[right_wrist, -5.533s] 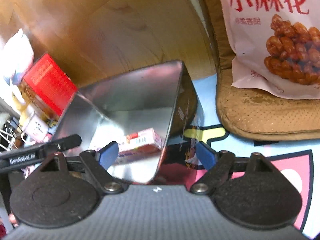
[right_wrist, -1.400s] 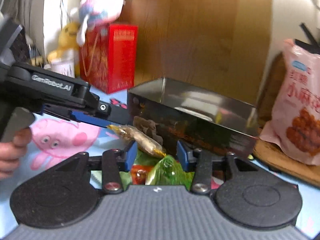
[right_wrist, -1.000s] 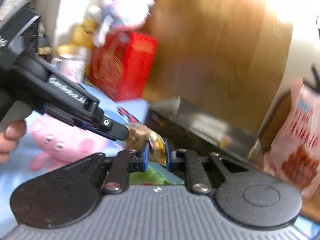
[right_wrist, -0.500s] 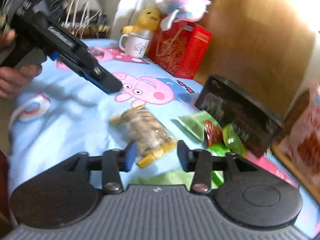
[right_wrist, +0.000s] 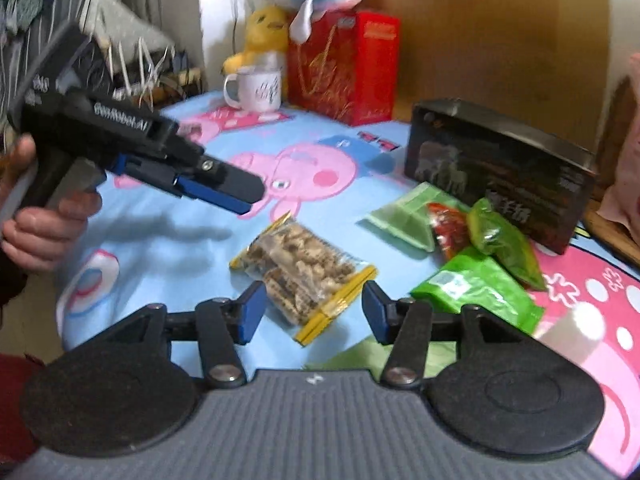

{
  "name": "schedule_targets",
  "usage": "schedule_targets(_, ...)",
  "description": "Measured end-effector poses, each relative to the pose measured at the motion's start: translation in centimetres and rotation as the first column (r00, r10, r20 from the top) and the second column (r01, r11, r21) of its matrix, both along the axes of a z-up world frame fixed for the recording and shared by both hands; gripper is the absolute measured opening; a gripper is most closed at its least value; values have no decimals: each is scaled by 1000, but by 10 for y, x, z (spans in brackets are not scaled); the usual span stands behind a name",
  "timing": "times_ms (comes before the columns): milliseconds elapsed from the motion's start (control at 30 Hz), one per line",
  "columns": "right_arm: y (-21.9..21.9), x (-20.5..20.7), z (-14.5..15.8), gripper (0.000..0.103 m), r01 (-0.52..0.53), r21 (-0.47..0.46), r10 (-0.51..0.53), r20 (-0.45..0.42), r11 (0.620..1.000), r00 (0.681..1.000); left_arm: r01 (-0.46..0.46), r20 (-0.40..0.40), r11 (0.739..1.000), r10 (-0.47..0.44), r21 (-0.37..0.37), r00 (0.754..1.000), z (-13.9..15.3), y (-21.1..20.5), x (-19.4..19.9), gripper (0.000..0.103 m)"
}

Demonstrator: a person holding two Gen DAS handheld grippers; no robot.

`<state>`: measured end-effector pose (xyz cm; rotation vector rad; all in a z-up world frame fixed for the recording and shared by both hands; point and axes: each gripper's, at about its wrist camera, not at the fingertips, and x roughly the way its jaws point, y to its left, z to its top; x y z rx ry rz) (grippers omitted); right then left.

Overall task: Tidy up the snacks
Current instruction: 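Grasp the peanut bag with the yellow clip using the left tool, then lift the peanut bag into the metal tin and open the left tool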

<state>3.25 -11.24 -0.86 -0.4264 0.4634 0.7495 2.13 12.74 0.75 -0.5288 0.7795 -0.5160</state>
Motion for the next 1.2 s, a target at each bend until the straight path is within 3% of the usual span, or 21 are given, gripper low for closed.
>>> schedule_targets(100, 11, 5, -10, 67, 1, -64, 0, 6, 998, 1000, 32, -13, 999, -32, 26, 999, -7, -11, 1, 45)
schedule_targets(167, 9, 10, -11, 70, -5, -27, 5, -11, 1000, 1000, 47, -36, 998, -46, 43, 998, -15, -17, 4, 38)
schedule_targets(200, 8, 12, -11, 69, -5, -14, 4, -11, 1000, 1000, 40, -30, 998, -39, 49, 999, -18, -20, 3, 29)
schedule_targets(267, 6, 12, -11, 56, 9, 7, -9, 9, 1000, 1000, 46, -27, 998, -45, 44, 999, -18, -21, 3, 26)
schedule_targets(300, 4, 13, -10, 44, 3, 24, -3, -1, 1000, 1000, 48, -33, 998, -46, 34, 998, -18, -21, 4, 26)
schedule_targets(433, 0, 12, -1, 39, 15, 61, -17, 33, 998, 999, 57, -9, 998, -57, 40, 998, -3, -28, 13, 26)
schedule_targets(633, -20, 35, 40, 39, 71, 139, -88, 118, 988, 989, 88, 102, 994, -94, 67, 990, 42, -55, 52, 26)
schedule_targets(800, -39, 80, 83, 39, 137, 158, -163, 167, 978, 972, 90, 187, 990, -109, 107, 976, 74, -94, 111, 27)
schedule_targets(967, -50, 141, 102, 40, 216, 154, -235, 124, 964, 964, 58, 193, 988, -85, 140, 978, 76, -125, 171, 28)
schedule_targets(1067, -51, 162, 98, 46, 281, 111, -296, 155, 953, 943, 42, 155, 987, -66, 154, 986, 64, -138, 198, 27)
schedule_targets(1100, -53, 164, 96, 54, 302, 109, -317, 172, 947, 933, 38, 140, 985, -63, 171, 988, 60, -143, 204, 27)
schedule_targets(1200, -72, 156, 98, 56, 312, 181, -341, 167, 933, 925, 57, 122, 981, -81, 185, 989, 51, -149, 206, 27)
